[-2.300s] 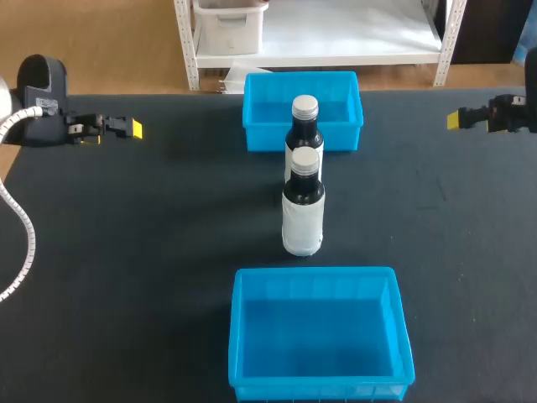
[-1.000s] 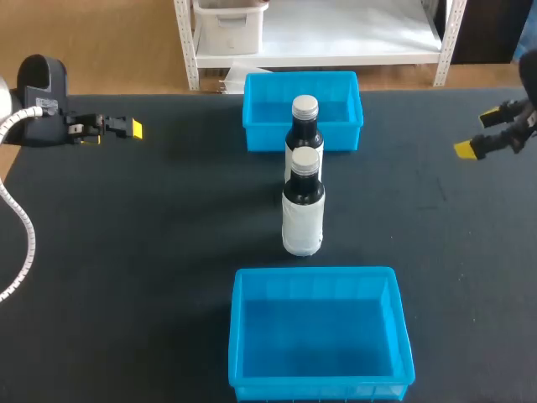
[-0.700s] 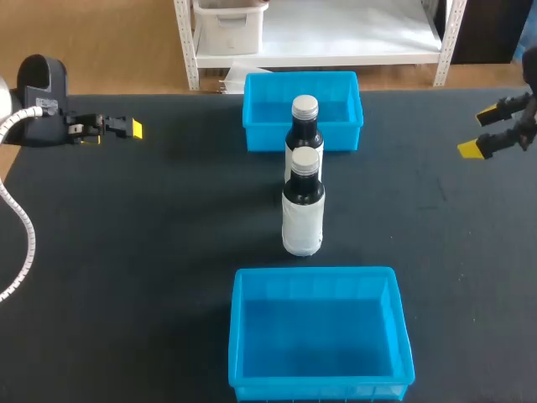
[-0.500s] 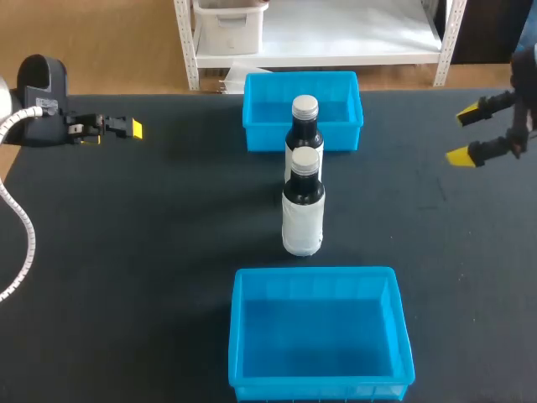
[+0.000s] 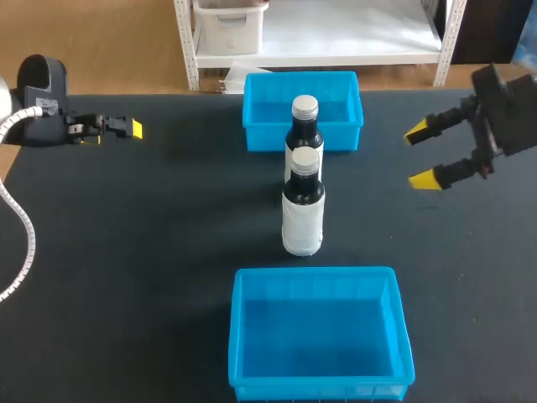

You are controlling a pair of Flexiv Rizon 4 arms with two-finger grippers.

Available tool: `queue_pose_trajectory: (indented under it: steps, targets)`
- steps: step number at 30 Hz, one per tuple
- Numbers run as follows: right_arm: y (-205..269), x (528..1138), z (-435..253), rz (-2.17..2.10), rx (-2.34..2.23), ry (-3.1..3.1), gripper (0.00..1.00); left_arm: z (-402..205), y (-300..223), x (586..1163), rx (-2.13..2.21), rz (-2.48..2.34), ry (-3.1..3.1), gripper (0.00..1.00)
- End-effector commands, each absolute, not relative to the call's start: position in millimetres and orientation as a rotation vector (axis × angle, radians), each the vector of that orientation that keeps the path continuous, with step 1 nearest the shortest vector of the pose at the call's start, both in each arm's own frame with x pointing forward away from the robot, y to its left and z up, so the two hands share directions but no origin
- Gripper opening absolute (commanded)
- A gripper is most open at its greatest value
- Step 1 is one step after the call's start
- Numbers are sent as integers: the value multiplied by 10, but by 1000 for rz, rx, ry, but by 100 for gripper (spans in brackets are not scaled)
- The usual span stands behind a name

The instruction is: Pick up the bottle, and place it in the far bin if it is heavy, or in the near bin if it is light.

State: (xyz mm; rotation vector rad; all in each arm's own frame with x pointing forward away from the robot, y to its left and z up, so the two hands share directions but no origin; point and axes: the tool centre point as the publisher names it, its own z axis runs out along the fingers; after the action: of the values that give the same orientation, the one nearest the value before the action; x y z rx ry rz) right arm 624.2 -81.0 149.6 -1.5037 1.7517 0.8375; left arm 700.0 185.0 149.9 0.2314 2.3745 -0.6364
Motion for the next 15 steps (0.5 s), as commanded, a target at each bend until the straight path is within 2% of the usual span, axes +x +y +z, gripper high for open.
queue_pose_trajectory:
  steps: [1, 15]
  targets:
    - [-534, 6231, 1372, 822, -1499, 1758, 100, 1499, 1850, 7000, 231, -636, 2374, 100]
    - [15, 6165, 1364, 799, -1538, 1741, 100, 1499, 1850, 7000, 231, -636, 2374, 100]
